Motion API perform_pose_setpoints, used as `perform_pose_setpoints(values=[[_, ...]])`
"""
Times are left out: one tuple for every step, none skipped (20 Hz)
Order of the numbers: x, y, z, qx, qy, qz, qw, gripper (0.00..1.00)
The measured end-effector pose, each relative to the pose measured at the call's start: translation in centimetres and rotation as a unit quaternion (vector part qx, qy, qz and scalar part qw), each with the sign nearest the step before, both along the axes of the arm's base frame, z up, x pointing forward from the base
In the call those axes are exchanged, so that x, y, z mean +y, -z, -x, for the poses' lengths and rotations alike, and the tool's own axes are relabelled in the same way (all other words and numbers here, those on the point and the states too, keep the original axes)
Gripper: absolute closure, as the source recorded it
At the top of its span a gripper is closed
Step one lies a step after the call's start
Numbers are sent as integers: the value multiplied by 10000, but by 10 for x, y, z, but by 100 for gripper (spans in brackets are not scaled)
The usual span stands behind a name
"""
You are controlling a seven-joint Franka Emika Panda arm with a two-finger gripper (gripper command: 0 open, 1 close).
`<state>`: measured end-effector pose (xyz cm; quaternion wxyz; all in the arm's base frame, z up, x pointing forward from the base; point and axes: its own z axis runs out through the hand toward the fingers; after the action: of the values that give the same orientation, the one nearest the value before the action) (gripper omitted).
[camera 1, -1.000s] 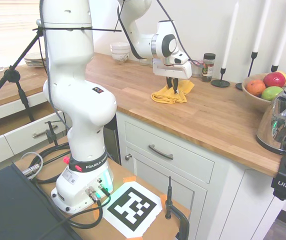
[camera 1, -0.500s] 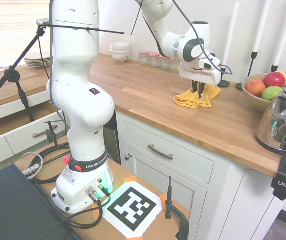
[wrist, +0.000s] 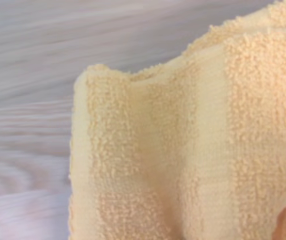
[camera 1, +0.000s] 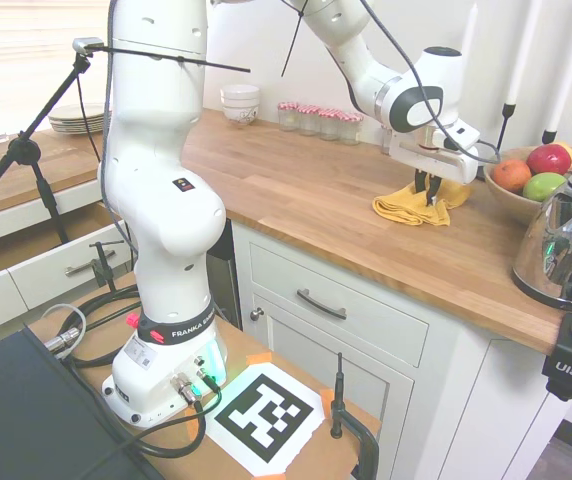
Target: Wipe the counter
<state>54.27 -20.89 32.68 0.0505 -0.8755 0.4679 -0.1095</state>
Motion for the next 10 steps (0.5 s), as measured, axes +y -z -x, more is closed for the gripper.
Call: perform_pose_setpoints(values=[[-4,0,1,-4,24,-2,10000,100],[-7,0,3,-6,45,-4,10000,100],[-9,0,3,-4,63,-3,10000,0],[-10,0,4,4,76,-5,10000,0],[-11,0,4,10,80,-6,10000,0],[-11,0,4,12,77,-4,10000,0],[-11,0,4,13,73,-1,10000,0],[-11,0,4,14,69,1,10000,0],[-11,0,4,17,63,6,10000,0],[-11,0,4,27,53,12,10000,0]])
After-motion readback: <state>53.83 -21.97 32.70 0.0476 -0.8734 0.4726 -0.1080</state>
